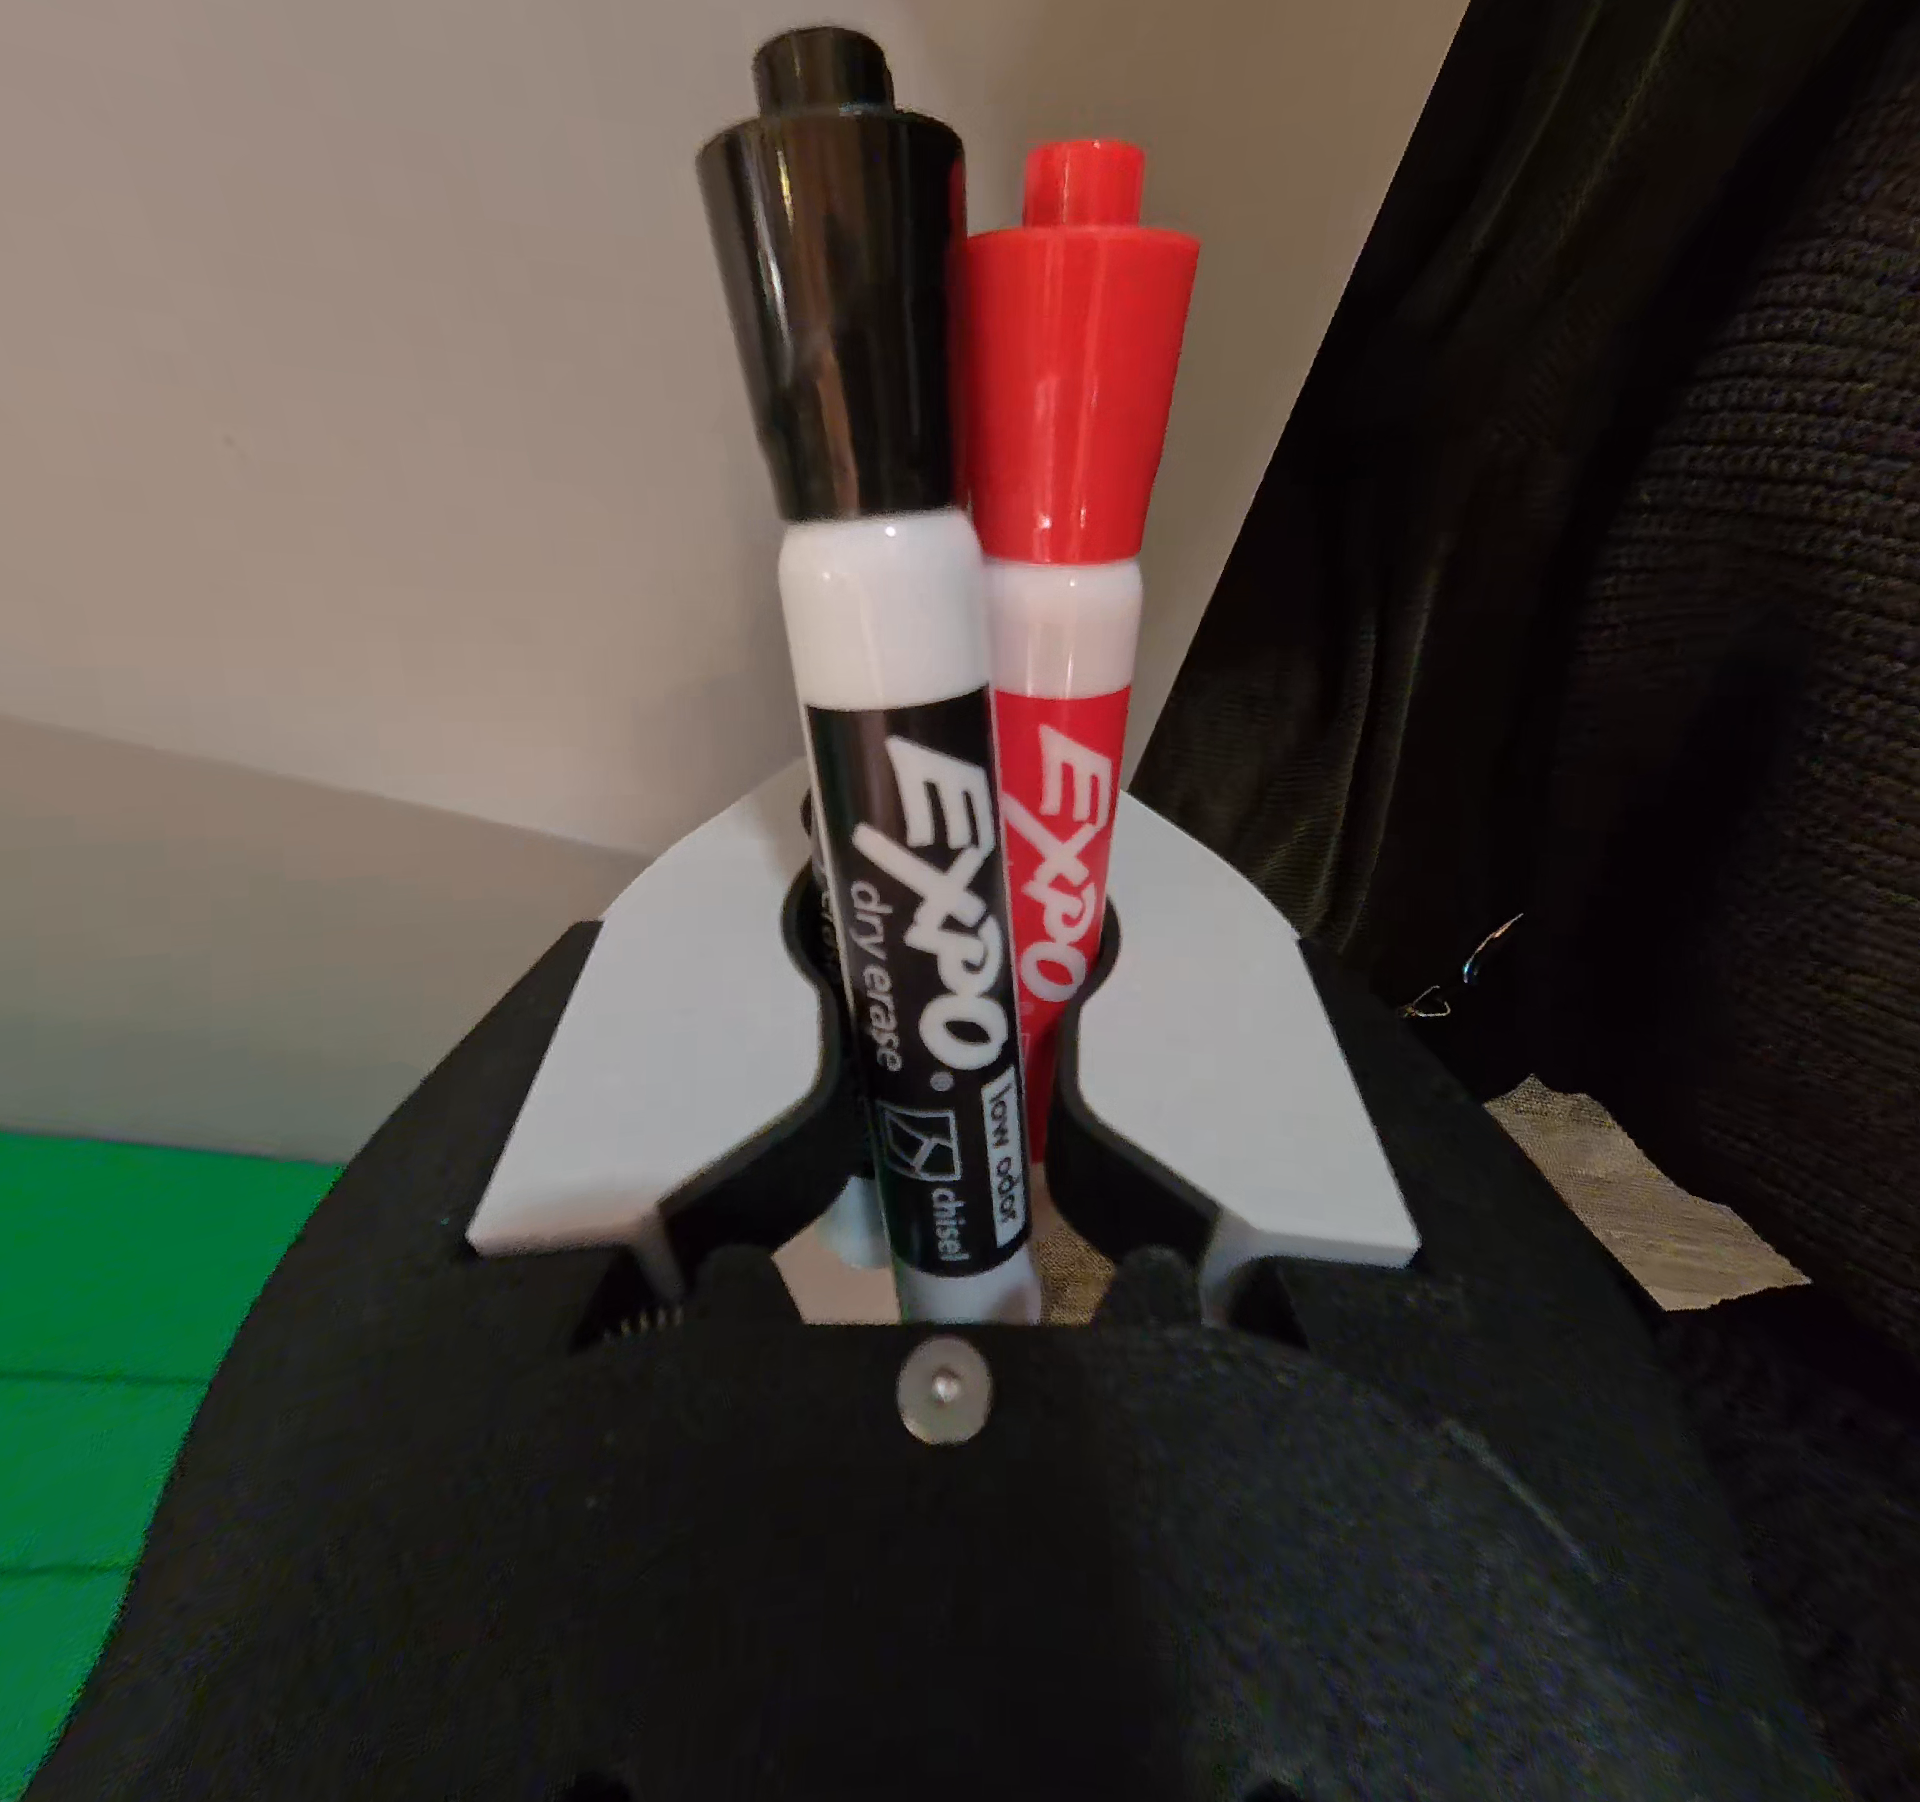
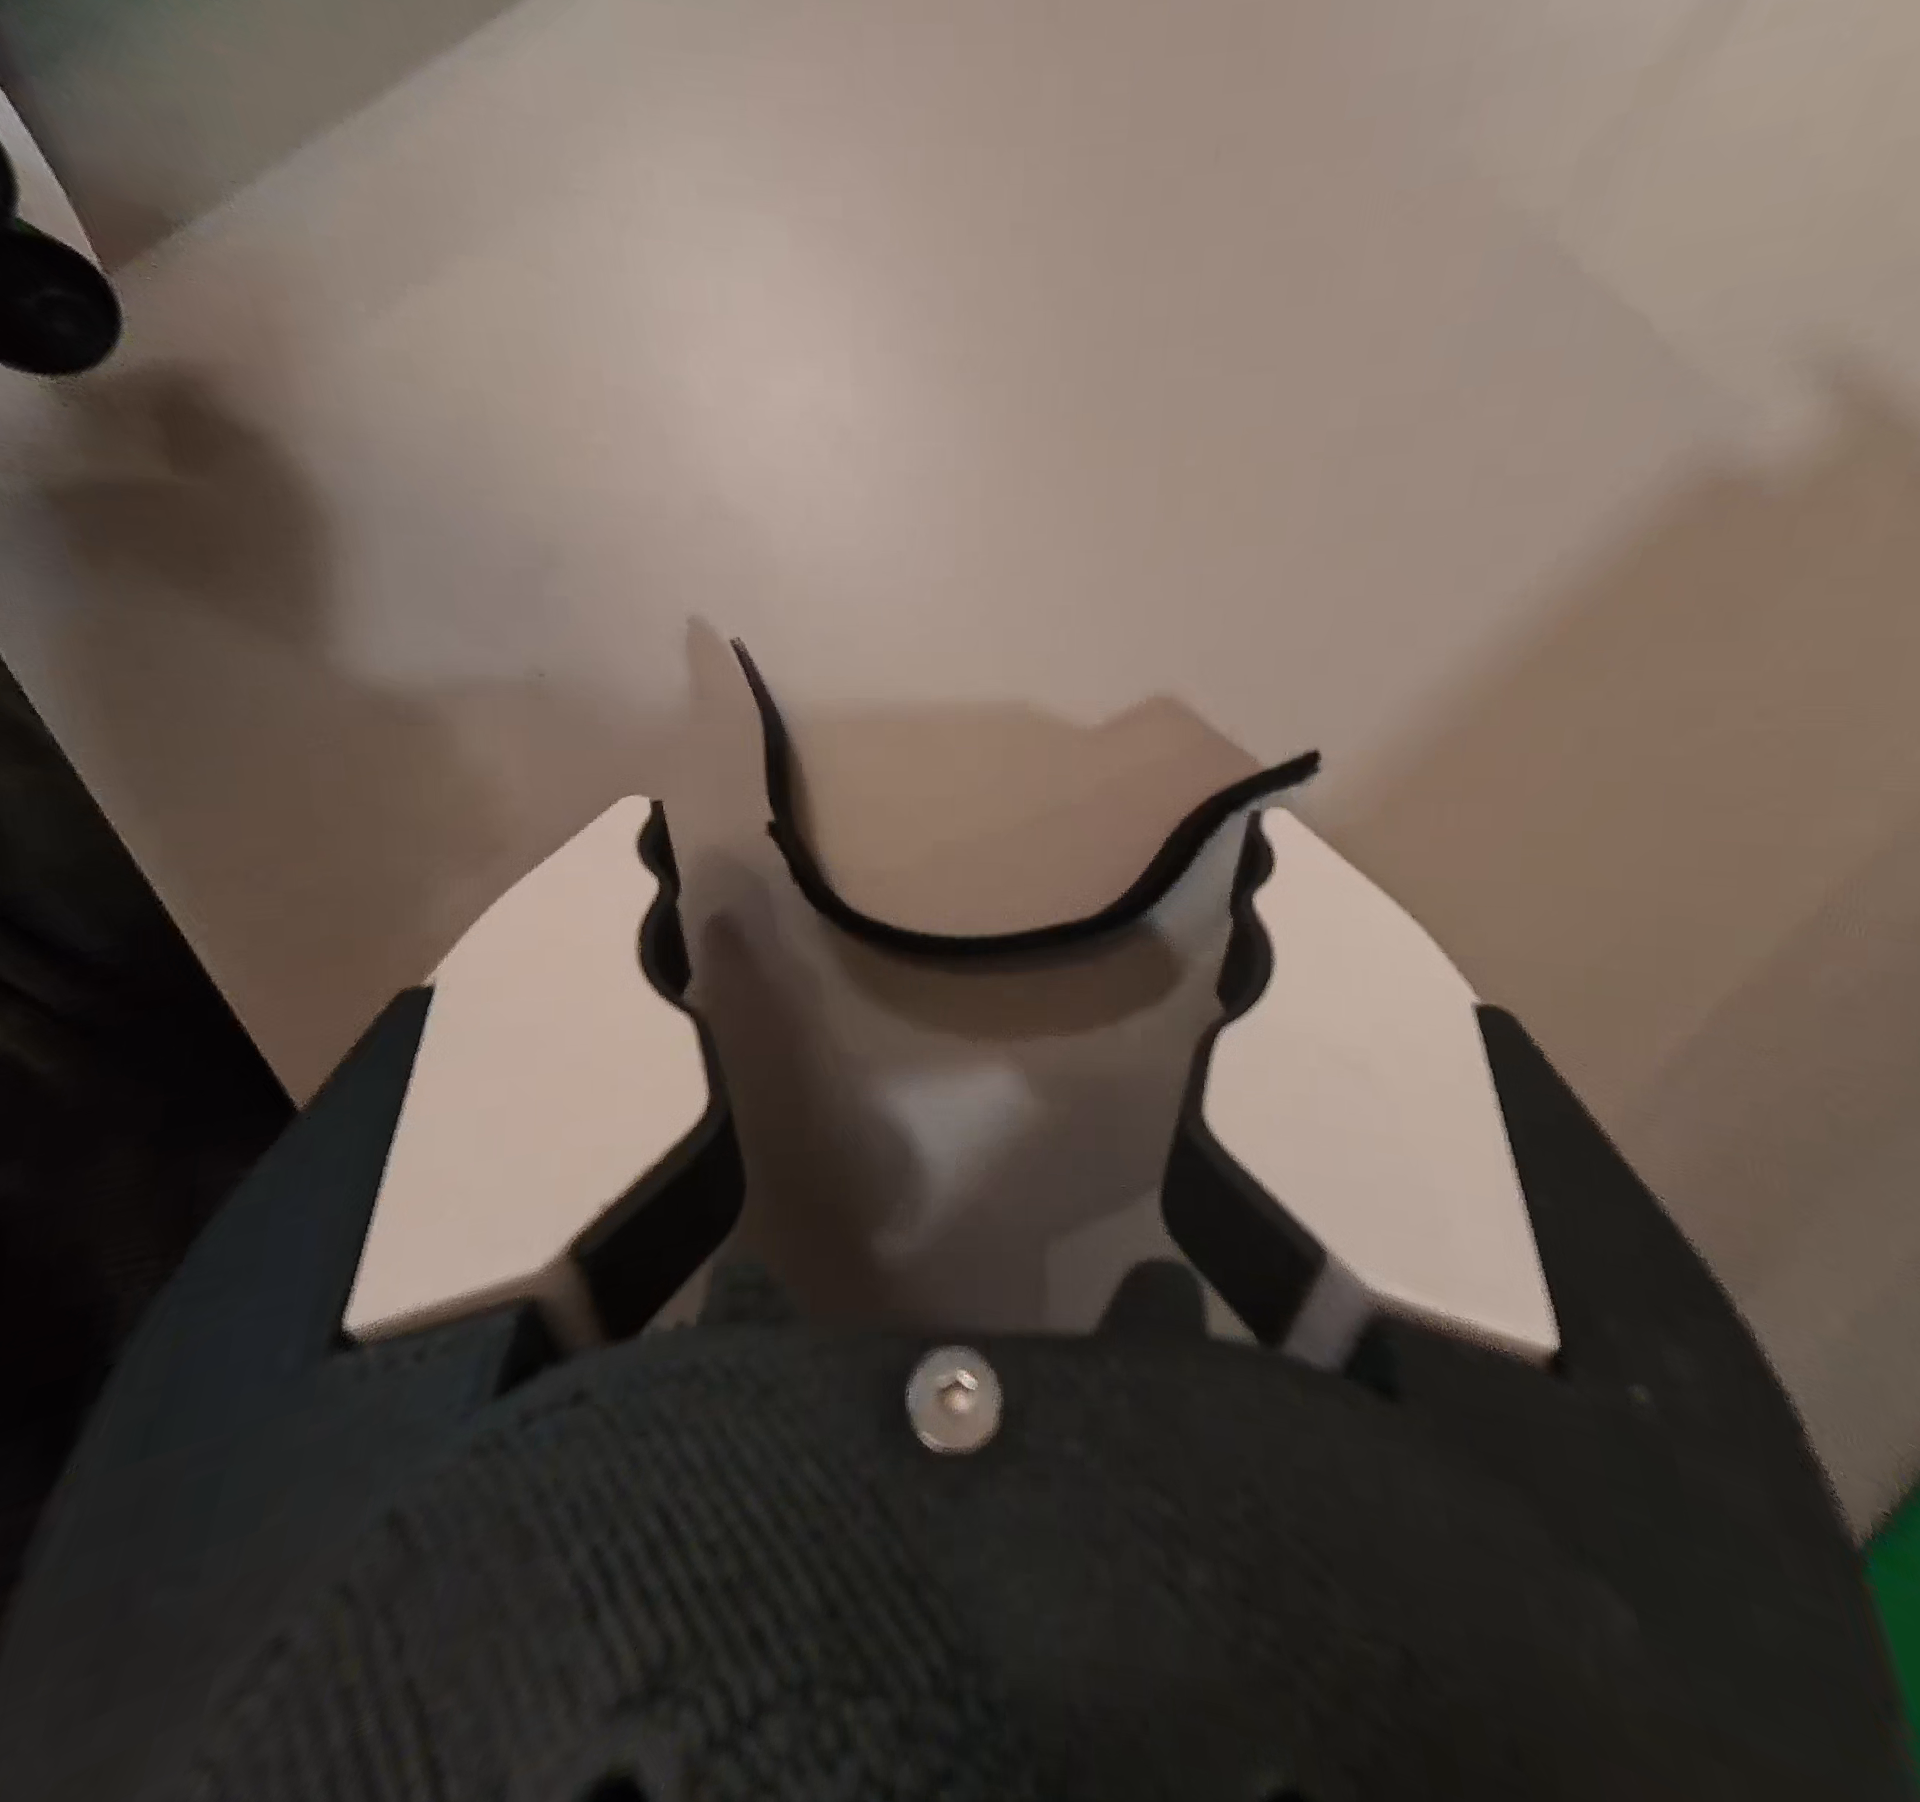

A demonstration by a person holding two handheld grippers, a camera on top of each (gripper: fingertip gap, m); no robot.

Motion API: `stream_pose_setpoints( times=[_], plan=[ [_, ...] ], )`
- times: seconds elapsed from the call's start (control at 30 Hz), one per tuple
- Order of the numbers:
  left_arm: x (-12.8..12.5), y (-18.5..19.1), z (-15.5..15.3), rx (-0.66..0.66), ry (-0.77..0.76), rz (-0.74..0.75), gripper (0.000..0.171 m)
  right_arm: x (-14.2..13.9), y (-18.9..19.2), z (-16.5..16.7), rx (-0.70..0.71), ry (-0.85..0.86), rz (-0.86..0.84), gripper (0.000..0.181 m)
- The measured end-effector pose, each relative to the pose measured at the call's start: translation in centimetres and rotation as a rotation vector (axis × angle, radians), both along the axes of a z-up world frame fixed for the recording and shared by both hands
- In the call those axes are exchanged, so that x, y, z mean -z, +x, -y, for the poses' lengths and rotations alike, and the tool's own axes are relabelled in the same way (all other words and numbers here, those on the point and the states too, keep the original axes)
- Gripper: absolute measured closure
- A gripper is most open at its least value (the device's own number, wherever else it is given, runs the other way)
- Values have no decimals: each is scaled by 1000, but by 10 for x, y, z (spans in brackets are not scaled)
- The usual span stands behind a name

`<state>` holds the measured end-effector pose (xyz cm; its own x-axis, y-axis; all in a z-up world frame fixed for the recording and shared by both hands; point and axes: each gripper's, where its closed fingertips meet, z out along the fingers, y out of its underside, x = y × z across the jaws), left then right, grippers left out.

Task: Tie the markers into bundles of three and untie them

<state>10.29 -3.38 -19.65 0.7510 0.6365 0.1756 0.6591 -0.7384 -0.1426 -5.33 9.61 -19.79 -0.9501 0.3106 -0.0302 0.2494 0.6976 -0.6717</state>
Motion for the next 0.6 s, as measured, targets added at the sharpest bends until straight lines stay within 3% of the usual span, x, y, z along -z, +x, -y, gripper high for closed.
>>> stream_pose_setpoints(
  times=[0.23, 0.47, 0.6],
  plan=[
    [1, 5, -1, -10, -1, 6, 128, 13, -5, 5, -6, 35, 19, 80],
    [0, 7, -5, -4, -9, 7, 128, 10, -10, 5, -7, -8, 26, 122],
    [-3, 7, -7, 0, -8, -1, 128, 4, 1, 11, -52, -74, 83, 132]
  ],
)
